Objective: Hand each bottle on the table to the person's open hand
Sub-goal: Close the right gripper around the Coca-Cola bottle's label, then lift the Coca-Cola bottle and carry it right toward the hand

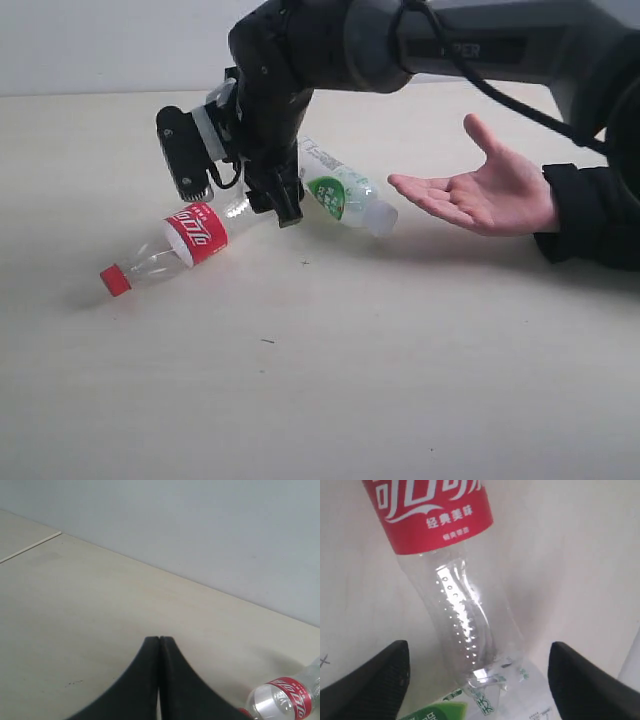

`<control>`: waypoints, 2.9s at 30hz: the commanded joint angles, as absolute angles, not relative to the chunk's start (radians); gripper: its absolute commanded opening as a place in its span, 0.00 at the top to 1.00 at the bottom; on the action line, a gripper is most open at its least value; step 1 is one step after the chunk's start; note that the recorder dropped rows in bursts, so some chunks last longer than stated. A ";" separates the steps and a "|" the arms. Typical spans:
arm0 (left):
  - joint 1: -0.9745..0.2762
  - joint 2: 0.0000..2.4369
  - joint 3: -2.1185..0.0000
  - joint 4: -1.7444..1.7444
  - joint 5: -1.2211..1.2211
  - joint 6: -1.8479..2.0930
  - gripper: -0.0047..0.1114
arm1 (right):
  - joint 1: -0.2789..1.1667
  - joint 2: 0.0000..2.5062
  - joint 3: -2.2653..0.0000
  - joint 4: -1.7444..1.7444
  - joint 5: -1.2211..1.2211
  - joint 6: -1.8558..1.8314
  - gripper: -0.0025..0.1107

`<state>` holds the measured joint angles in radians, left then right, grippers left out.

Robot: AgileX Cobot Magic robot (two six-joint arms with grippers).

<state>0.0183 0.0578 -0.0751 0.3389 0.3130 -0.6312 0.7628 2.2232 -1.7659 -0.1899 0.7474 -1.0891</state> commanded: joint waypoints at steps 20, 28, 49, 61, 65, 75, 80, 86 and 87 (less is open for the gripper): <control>0.021 0.053 -0.070 0.336 0.312 -0.633 0.96 | 0.821 2.357 -1.772 -0.228 0.603 -1.134 0.32; 0.021 0.053 -0.070 0.336 0.312 -0.633 0.96 | 0.825 2.338 -1.772 -0.224 0.567 -0.981 0.90; 0.021 0.053 -0.070 0.336 0.312 -0.633 0.96 | 0.884 2.013 -1.772 -0.158 0.758 -0.325 0.98; 0.021 0.053 -0.070 0.336 0.312 -0.633 0.96 | 0.884 1.932 -1.772 -0.315 1.221 0.057 0.98; 0.021 0.053 -0.070 0.336 0.312 -0.633 0.96 | 0.871 1.909 -1.760 -0.291 1.221 0.110 0.98; 0.021 0.053 -0.070 0.336 0.312 -0.633 0.96 | 0.735 1.768 -1.647 -0.144 1.221 0.107 0.98; 0.021 0.053 -0.070 0.336 0.312 -0.633 0.96 | 0.636 1.650 -1.534 -0.133 1.221 0.107 0.98; 0.021 0.053 -0.070 0.336 0.312 -0.633 0.96 | 0.497 1.536 -1.411 -0.131 1.221 0.133 0.98; 0.021 0.053 -0.070 0.336 0.312 -0.633 0.96 | 0.475 1.529 -1.395 -0.131 1.221 0.142 0.98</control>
<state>0.0183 0.0578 -0.0751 0.3389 0.3130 -0.6312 0.5264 1.5623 -1.4335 -0.1331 1.2217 0.1229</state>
